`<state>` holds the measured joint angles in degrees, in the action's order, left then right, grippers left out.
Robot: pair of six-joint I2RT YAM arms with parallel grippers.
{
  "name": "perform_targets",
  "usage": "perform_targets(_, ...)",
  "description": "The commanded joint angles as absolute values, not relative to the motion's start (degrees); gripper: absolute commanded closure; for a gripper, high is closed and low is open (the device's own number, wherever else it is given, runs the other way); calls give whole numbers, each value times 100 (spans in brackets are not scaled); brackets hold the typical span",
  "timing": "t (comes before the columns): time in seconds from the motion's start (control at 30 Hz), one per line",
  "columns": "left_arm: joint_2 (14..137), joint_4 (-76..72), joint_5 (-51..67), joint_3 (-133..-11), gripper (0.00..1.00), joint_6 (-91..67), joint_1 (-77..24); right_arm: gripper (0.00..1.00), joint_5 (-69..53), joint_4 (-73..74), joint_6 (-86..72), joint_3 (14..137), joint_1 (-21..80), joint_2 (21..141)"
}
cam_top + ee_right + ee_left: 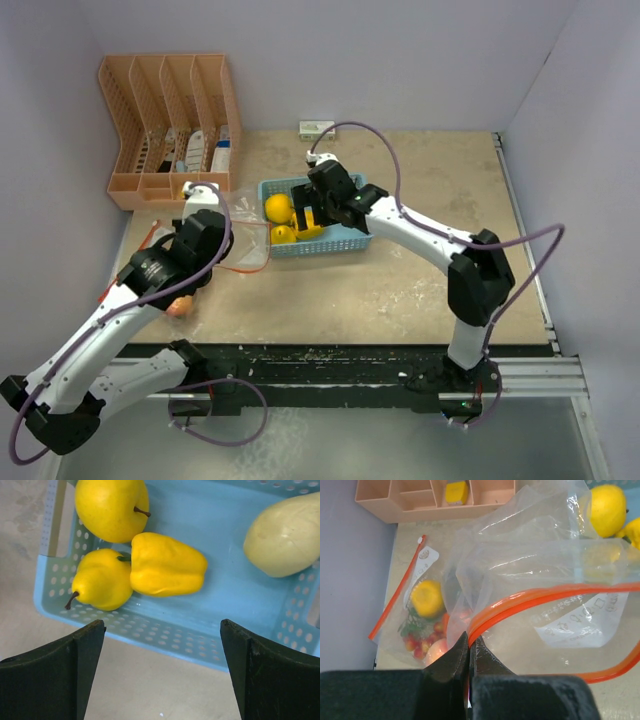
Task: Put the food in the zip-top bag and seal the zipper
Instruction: Pick up the fake vegetable from the bin.
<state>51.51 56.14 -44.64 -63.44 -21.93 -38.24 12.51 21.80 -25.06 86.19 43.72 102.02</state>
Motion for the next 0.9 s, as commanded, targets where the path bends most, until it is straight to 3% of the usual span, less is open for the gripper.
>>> perform_targets(0.0, 5151, 5217, -4334, -6291, 100, -2169, -3788, 0, 817, 2076, -2364, 9063, 4191, 10619)
perform_targets(0.53, 4972, 4913, -4128, -6236, 100, -1912, -3786, 0, 102, 1910, -2388, 9893, 3944, 12245)
perform_targets(0.87, 4827, 4974, -4061, -6227, 100, -1880, -3788, 1, 934, 1924, -2704, 10029, 3921, 12389)
